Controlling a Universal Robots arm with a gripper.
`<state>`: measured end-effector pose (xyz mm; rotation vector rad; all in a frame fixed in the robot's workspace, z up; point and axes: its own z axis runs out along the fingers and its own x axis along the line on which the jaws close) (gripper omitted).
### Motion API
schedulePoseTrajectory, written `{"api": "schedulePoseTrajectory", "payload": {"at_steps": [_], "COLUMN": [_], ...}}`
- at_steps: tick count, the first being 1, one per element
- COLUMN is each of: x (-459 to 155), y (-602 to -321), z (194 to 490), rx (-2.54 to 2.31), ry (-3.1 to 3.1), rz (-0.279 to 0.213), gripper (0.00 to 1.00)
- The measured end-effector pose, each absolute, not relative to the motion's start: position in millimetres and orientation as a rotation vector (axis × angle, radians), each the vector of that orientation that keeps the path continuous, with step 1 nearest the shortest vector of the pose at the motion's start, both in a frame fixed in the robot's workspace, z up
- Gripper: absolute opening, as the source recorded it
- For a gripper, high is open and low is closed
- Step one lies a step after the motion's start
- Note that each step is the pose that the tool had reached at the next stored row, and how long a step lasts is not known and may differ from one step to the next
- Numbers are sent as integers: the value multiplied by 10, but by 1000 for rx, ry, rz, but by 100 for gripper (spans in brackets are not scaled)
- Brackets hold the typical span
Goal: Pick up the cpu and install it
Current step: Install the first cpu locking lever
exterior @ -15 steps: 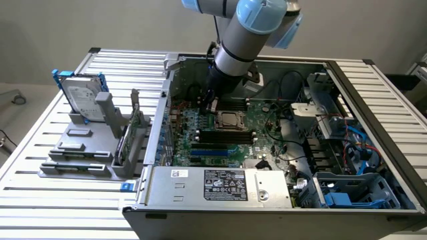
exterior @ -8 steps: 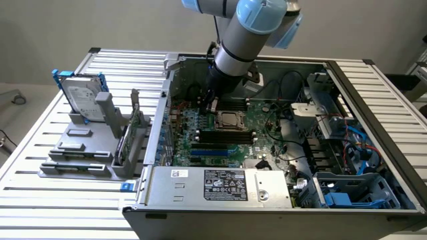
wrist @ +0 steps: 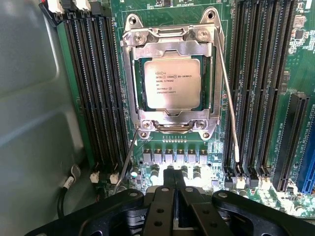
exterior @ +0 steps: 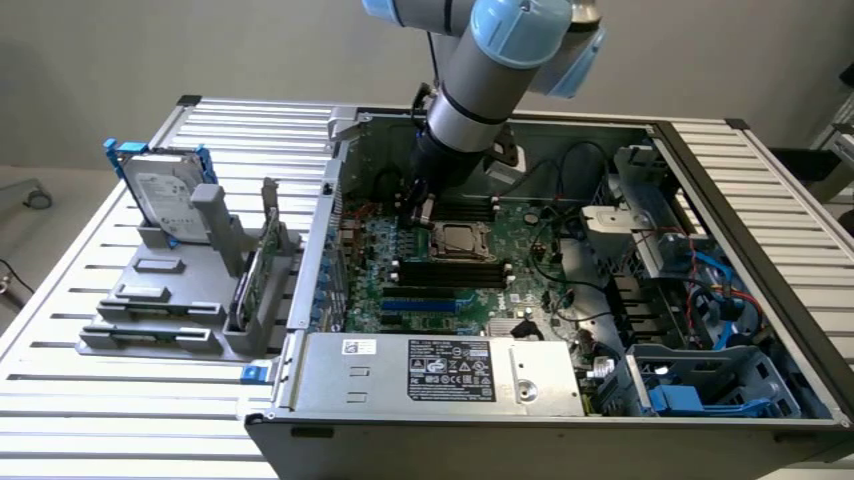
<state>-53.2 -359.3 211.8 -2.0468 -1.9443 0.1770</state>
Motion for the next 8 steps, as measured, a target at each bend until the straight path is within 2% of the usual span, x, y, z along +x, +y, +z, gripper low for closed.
{"api": "schedulePoseTrajectory", "payload": {"at_steps": [8], "x": [-685], "y": [-3593], "z": [2212], "rx": [-2046], "ry": [-1924], "rz": [152], "gripper": [11]}}
